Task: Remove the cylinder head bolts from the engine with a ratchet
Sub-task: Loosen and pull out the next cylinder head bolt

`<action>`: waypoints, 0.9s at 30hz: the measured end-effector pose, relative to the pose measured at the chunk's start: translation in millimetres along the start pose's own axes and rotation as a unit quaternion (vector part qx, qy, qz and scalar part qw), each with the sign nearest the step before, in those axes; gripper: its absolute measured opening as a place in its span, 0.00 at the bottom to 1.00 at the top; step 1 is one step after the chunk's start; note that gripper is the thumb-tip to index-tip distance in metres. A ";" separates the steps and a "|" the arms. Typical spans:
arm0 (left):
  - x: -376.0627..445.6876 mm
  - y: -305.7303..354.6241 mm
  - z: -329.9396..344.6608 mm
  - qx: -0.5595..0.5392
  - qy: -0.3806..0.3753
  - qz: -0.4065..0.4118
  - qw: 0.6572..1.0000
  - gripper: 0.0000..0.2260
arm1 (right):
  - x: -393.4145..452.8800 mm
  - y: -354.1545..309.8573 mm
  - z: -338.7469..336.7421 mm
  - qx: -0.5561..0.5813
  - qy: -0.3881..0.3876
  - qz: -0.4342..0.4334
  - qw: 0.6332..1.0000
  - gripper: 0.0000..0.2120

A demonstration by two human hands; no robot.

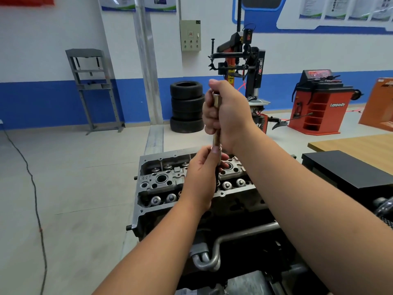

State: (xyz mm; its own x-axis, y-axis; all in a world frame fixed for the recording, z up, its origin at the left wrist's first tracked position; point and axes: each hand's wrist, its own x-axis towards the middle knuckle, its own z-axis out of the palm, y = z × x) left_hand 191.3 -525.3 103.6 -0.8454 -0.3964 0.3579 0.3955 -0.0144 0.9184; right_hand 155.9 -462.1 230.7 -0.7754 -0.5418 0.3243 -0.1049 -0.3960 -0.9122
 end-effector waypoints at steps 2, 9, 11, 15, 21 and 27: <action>-0.6 -0.7 -0.5 0.016 -0.005 0.004 1.000 0.15 | 0.6 1.9 -4.0 -0.003 -0.032 0.000 0.999 0.20; 1.6 -0.5 -2.0 0.004 0.014 -0.016 1.000 0.12 | -2.5 11.8 -3.0 -0.025 0.088 -0.098 0.991 0.10; 1.8 1.1 -1.5 -0.005 0.019 -0.019 1.000 0.14 | -2.1 9.5 -1.7 -0.035 0.103 -0.101 0.989 0.12; 0.2 2.4 -1.6 -0.017 -0.003 -0.018 1.000 0.16 | 0.0 4.8 -1.2 -0.007 0.055 -0.031 0.998 0.20; -0.1 1.5 -0.8 0.019 0.000 -0.005 1.000 0.12 | 1.4 12.1 -8.6 0.024 0.014 -0.051 0.998 0.19; 2.6 -1.4 -2.0 0.001 0.028 0.011 1.000 0.12 | 2.2 17.6 -8.7 0.034 0.033 -0.103 0.994 0.19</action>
State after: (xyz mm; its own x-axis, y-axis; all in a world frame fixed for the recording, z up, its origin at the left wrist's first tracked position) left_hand 189.3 -528.2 102.9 -0.8151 -0.4480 0.3673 0.4121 -0.0028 0.9112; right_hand 146.9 -463.8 213.1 -0.7815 -0.3951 0.4829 -0.2250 -0.5434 -0.8087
